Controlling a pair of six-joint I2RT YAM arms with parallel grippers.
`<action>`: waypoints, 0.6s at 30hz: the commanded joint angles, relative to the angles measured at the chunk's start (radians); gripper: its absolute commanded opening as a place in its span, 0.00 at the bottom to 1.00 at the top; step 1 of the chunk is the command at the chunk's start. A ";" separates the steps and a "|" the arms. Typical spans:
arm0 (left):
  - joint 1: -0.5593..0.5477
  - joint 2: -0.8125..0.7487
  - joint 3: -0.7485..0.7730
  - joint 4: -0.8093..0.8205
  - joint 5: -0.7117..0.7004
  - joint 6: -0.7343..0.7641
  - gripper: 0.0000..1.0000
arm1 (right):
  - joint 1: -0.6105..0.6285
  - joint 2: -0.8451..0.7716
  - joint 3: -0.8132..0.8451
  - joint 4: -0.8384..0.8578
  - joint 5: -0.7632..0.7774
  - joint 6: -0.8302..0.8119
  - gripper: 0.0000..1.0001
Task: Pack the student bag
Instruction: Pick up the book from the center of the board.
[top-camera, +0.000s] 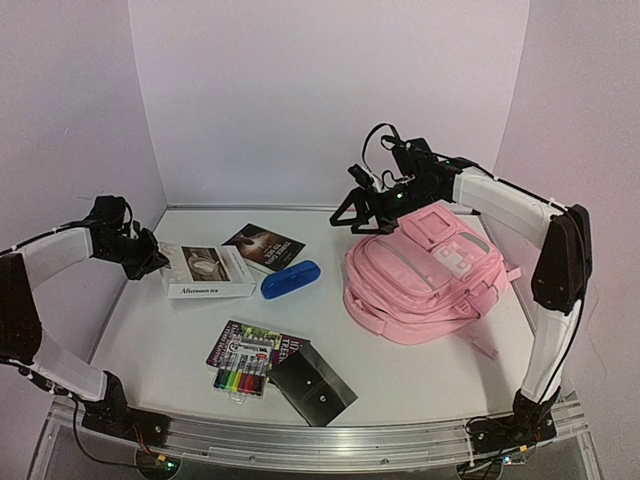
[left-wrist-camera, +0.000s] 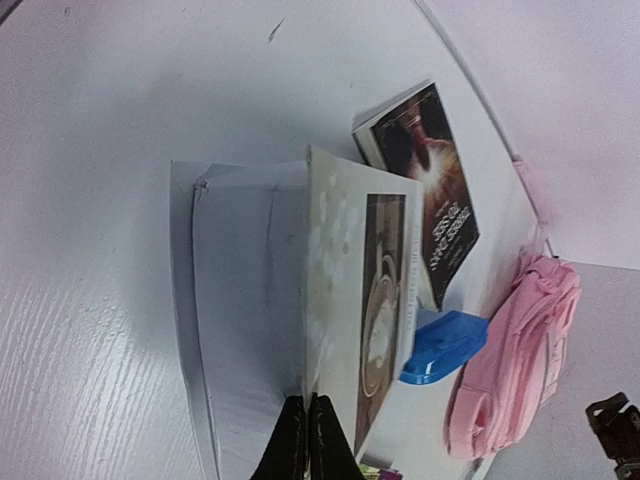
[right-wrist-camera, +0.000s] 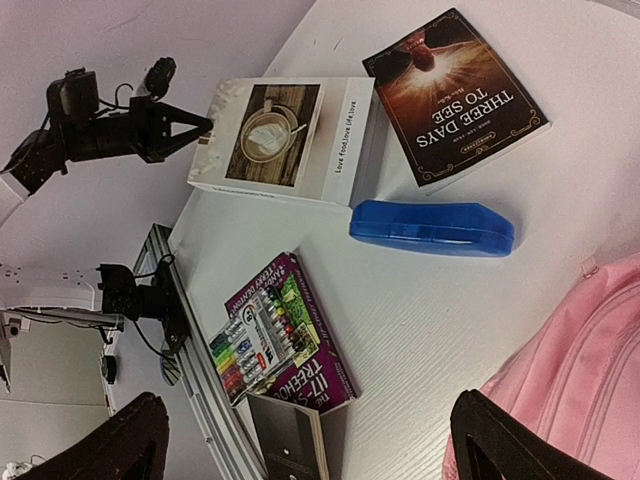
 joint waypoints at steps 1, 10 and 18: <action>0.000 -0.072 0.113 -0.001 0.061 -0.074 0.00 | -0.003 0.023 0.043 0.013 -0.032 0.018 0.98; -0.038 -0.120 0.225 0.088 0.133 -0.224 0.00 | 0.002 0.014 0.028 0.014 -0.035 0.018 0.98; -0.172 -0.052 0.347 0.242 0.306 -0.257 0.00 | -0.012 -0.010 0.057 0.010 -0.158 0.042 0.98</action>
